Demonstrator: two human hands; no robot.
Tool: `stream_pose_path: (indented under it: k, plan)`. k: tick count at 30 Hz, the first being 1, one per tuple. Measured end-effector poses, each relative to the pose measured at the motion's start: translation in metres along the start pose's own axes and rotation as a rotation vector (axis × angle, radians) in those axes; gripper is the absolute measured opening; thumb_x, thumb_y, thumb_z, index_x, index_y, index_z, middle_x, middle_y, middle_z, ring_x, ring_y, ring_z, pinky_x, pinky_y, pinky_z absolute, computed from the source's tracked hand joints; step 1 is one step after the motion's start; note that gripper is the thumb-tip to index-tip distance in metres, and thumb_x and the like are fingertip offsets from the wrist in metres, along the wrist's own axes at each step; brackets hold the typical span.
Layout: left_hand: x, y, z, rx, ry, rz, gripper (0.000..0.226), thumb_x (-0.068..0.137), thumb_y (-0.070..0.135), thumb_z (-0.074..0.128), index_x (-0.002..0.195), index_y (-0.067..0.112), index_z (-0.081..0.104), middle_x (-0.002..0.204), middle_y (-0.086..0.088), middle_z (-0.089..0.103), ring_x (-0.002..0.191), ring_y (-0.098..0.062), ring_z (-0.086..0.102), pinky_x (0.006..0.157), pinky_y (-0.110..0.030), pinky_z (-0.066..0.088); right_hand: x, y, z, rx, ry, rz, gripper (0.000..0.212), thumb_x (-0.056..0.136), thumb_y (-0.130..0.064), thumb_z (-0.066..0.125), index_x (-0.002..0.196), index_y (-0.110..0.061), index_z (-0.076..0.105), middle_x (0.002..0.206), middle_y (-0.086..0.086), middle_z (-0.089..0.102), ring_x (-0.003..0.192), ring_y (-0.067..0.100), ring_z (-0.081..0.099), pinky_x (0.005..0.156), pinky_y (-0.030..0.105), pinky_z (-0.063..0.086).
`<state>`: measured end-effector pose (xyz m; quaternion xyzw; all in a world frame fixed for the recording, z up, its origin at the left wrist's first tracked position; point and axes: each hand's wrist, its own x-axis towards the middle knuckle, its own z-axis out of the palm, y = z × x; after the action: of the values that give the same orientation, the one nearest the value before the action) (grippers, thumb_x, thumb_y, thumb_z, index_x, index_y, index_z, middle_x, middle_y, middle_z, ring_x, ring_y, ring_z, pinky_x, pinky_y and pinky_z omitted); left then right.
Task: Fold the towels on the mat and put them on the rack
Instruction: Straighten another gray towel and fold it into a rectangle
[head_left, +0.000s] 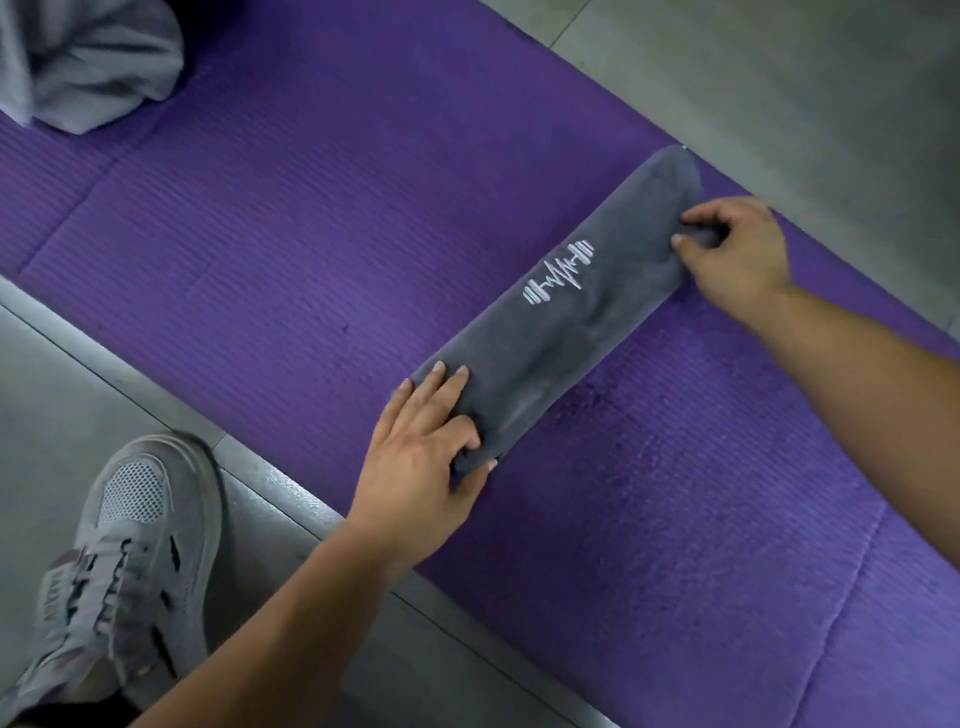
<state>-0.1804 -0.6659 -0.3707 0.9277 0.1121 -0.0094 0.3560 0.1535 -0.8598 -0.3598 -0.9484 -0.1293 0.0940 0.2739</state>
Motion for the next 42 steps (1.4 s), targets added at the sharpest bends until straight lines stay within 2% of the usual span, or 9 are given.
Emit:
stream_pose_path:
  k: [4,8,11,14,17,20,24,37,42]
  plan:
    - [-0.01,0.011,0.01,0.108,0.003,-0.021,0.031,0.091,0.053,0.056,0.101,0.027,0.071,0.162,-0.006,0.036,0.154,-0.022,0.022,0.126,-0.039,0.013,-0.003,-0.003,0.007,-0.052,-0.022,-0.039,0.03,0.095,-0.016,0.064,0.124,-0.014,0.066,0.14,0.004,0.05,0.121,0.004,0.045,0.088,-0.01,0.021]
    - [-0.015,0.025,0.013,0.143,0.044,-0.031,0.035,0.093,0.053,0.053,0.103,0.028,0.075,0.153,-0.006,0.048,0.142,-0.024,0.043,0.116,-0.046,0.031,-0.004,-0.008,0.009,-0.077,-0.002,-0.078,0.038,0.099,-0.016,0.056,0.136,-0.011,0.059,0.155,0.001,0.039,0.143,0.014,0.037,0.116,0.018,0.025]
    - [0.002,0.025,0.011,0.196,0.138,-0.018,0.029,0.091,0.043,0.057,0.109,0.027,0.073,0.143,-0.003,0.056,0.128,-0.022,0.054,0.109,-0.042,0.03,-0.003,-0.011,0.008,-0.117,-0.021,-0.064,0.049,0.104,-0.021,0.049,0.151,-0.011,0.04,0.167,-0.002,0.018,0.152,0.013,0.021,0.115,0.018,0.017]
    - [0.031,0.02,0.009,0.284,0.075,-0.004,0.045,0.091,0.044,0.061,0.133,0.027,0.06,0.159,-0.008,0.039,0.147,-0.026,0.037,0.121,-0.052,0.022,0.001,-0.005,0.012,-0.159,-0.119,-0.084,0.052,0.107,-0.03,0.04,0.157,-0.017,0.03,0.169,-0.004,0.006,0.155,0.016,0.011,0.123,0.031,0.016]
    - [0.046,0.013,0.017,0.376,-0.073,-0.04,0.065,0.099,0.056,0.038,0.157,0.028,0.029,0.17,-0.009,0.01,0.157,-0.027,0.004,0.125,-0.056,0.007,0.005,-0.005,0.015,-0.253,-0.195,-0.016,0.055,0.107,-0.045,0.027,0.159,-0.028,0.022,0.17,-0.005,0.002,0.156,0.026,-0.008,0.126,0.053,0.004]
    - [0.044,0.013,0.029,0.443,-0.096,-0.11,0.072,0.101,0.062,0.023,0.162,0.024,0.013,0.17,-0.012,0.001,0.157,-0.029,-0.004,0.125,-0.058,0.004,-0.009,-0.029,0.023,-0.421,-0.157,-0.153,0.061,0.104,-0.056,0.022,0.159,-0.031,0.019,0.17,-0.005,-0.002,0.153,0.028,-0.019,0.124,0.051,-0.008]
    - [0.038,0.023,0.041,0.494,-0.051,-0.183,0.081,0.098,0.069,0.027,0.162,0.021,0.013,0.17,-0.015,0.001,0.157,-0.03,-0.003,0.124,-0.059,0.001,-0.036,-0.052,0.056,-0.54,-0.353,-0.507,0.069,0.099,-0.06,0.015,0.161,-0.028,0.014,0.17,-0.001,-0.006,0.154,0.024,-0.019,0.124,0.046,-0.01]
    - [0.025,0.03,0.04,0.434,-0.06,-0.303,0.087,0.096,0.074,0.021,0.162,0.019,0.014,0.17,-0.011,0.008,0.155,-0.031,0.012,0.123,-0.055,0.015,0.059,-0.021,0.041,-0.546,-0.275,-0.225,0.071,0.103,-0.06,0.015,0.162,-0.024,0.001,0.169,-0.002,-0.01,0.156,0.022,-0.006,0.127,0.044,0.001]
    - [0.075,0.037,0.004,0.134,0.121,-0.237,0.049,0.093,0.045,0.056,0.132,0.017,0.049,0.133,-0.004,0.054,0.122,-0.025,0.05,0.103,-0.041,0.042,-0.013,-0.027,0.031,-0.353,0.011,-0.29,0.057,0.102,-0.043,0.041,0.151,-0.014,0.038,0.164,0.007,0.025,0.15,0.032,0.021,0.119,0.051,0.021]
